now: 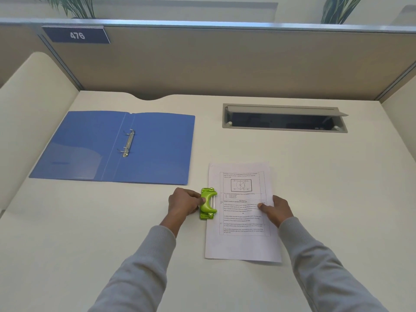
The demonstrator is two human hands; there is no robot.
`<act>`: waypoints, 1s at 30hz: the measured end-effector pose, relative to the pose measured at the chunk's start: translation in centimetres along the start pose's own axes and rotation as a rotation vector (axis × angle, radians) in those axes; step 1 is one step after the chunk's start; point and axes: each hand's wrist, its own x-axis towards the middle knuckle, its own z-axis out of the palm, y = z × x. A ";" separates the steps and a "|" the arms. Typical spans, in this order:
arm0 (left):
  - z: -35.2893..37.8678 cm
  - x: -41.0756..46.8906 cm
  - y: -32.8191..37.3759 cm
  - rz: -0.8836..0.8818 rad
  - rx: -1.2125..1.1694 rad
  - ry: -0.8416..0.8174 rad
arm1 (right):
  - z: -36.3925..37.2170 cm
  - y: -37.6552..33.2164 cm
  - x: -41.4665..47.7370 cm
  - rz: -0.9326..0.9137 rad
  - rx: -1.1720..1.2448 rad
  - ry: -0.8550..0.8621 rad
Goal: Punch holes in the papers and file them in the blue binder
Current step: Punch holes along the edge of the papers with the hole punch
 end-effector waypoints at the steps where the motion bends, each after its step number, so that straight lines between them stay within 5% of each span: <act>1: 0.0 0.0 0.0 -0.006 -0.004 -0.004 | 0.0 -0.1 0.0 -0.001 -0.005 -0.001; 30: -1.0 -0.6 0.6 -0.031 0.040 -0.027 | 0.2 -0.1 -0.6 -0.003 0.013 0.022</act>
